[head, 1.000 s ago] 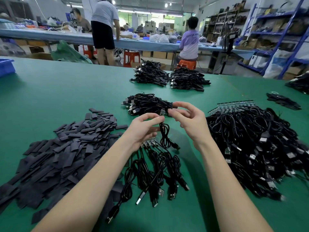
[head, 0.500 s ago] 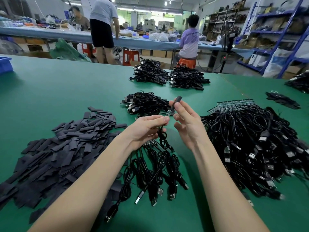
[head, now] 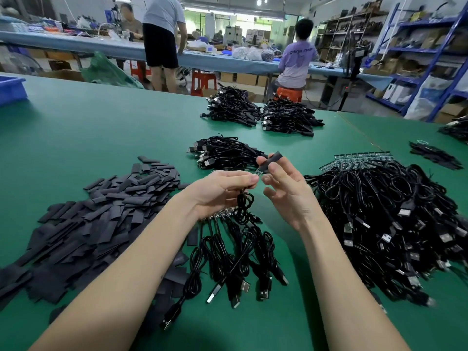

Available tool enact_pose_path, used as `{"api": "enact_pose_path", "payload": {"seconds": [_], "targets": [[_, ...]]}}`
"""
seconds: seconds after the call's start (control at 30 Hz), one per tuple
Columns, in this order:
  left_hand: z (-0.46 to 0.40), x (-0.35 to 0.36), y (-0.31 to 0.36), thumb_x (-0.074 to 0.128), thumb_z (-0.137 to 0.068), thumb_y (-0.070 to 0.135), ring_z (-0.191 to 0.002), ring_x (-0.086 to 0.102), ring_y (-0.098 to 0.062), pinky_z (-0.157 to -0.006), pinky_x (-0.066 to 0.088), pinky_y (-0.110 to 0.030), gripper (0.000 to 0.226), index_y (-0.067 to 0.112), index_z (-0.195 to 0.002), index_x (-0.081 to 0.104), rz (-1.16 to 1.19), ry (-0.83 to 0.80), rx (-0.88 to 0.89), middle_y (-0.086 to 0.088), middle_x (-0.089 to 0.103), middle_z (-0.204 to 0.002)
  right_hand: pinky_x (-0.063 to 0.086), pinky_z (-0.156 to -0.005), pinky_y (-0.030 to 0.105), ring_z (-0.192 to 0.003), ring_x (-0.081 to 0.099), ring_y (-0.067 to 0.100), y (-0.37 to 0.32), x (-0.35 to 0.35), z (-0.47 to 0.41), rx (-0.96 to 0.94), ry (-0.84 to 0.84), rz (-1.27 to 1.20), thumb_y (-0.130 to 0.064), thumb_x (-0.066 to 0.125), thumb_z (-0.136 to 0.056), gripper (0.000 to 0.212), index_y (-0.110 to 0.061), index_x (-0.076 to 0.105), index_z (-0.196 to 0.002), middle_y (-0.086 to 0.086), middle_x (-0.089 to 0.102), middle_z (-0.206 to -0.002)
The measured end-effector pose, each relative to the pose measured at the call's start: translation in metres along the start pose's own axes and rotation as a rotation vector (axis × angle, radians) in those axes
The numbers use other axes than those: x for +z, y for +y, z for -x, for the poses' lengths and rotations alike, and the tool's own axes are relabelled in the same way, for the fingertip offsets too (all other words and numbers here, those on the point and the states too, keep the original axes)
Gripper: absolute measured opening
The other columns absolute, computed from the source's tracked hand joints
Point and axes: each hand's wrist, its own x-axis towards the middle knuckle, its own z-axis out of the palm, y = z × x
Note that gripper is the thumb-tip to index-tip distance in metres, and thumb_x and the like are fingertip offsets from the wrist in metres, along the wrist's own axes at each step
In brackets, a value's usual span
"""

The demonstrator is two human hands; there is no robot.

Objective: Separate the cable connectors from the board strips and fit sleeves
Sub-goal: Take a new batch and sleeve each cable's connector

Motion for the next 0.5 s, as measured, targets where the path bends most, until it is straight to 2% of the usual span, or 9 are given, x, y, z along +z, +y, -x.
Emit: {"api": "enact_pose_path", "payload": {"seconds": [0.13, 0.23, 0.3, 0.37, 0.4, 0.43, 0.5], "targets": [[0.002, -0.005, 0.008, 0.082, -0.073, 0.038, -0.071, 0.058, -0.004, -0.069, 0.045, -0.018, 0.014, 0.028, -0.083, 0.081, -0.077, -0.017, 0.018, 0.013, 0.069, -0.082, 0.046, -0.064, 0.014, -0.071, 0.055, 0.003, 0.001, 0.001, -0.001, 0.035, -0.050, 0.091, -0.023, 0.070, -0.087, 0.014, -0.034, 0.078, -0.091, -0.003, 0.076, -0.111], [0.003, -0.001, 0.014, 0.084, -0.067, 0.061, -0.083, 0.066, -0.006, -0.081, 0.049, -0.025, 0.043, 0.030, -0.097, 0.078, -0.173, 0.056, 0.064, 0.008, 0.076, -0.100, 0.042, -0.064, 0.016, -0.070, 0.052, 0.003, 0.002, 0.000, -0.002, 0.014, 0.035, 0.079, -0.026, 0.076, -0.084, 0.009, -0.033, 0.078, -0.090, -0.007, 0.075, -0.104], [0.004, 0.003, 0.019, 0.078, -0.067, 0.069, -0.081, 0.068, 0.003, -0.081, 0.049, -0.024, 0.053, 0.031, -0.105, 0.072, -0.332, 0.139, 0.134, 0.007, 0.074, -0.110, 0.038, -0.064, 0.018, -0.071, 0.050, 0.005, 0.001, -0.005, -0.003, 0.011, 0.095, 0.082, -0.029, 0.082, -0.081, 0.012, -0.030, 0.077, -0.092, -0.006, 0.074, -0.103], [0.005, 0.007, 0.020, 0.081, -0.068, 0.061, -0.077, 0.065, 0.007, -0.077, 0.047, -0.017, 0.045, 0.035, -0.101, 0.067, -0.578, 0.203, 0.263, 0.012, 0.071, -0.106, 0.036, -0.063, 0.019, -0.072, 0.049, 0.007, -0.001, -0.009, -0.003, 0.026, 0.123, 0.109, -0.031, 0.080, -0.080, 0.019, -0.028, 0.072, -0.097, -0.003, 0.076, -0.108], [0.004, 0.009, 0.020, 0.084, -0.071, 0.050, -0.075, 0.062, 0.009, -0.073, 0.045, -0.012, 0.038, 0.034, -0.100, 0.065, -0.712, 0.226, 0.352, 0.014, 0.069, -0.103, 0.036, -0.062, 0.019, -0.071, 0.048, 0.007, -0.002, -0.010, -0.002, 0.036, 0.130, 0.134, -0.032, 0.079, -0.080, 0.024, -0.028, 0.070, -0.101, -0.003, 0.076, -0.109], [0.004, 0.011, 0.018, 0.084, -0.076, 0.036, -0.077, 0.061, 0.010, -0.073, 0.044, -0.012, 0.031, 0.031, -0.100, 0.064, -0.813, 0.252, 0.439, 0.016, 0.069, -0.100, 0.036, -0.060, 0.017, -0.070, 0.047, 0.007, -0.003, -0.011, -0.002, 0.045, 0.136, 0.159, -0.033, 0.078, -0.079, 0.028, -0.027, 0.070, -0.105, -0.003, 0.076, -0.109], [0.003, 0.012, 0.017, 0.079, -0.084, 0.018, -0.089, 0.065, 0.003, -0.081, 0.051, -0.024, 0.021, 0.026, -0.099, 0.067, -0.858, 0.312, 0.536, 0.014, 0.072, -0.097, 0.036, -0.055, 0.013, -0.068, 0.047, 0.006, -0.005, -0.013, -0.001, 0.049, 0.148, 0.169, -0.034, 0.078, -0.079, 0.030, -0.026, 0.071, -0.107, -0.004, 0.076, -0.109]]}}
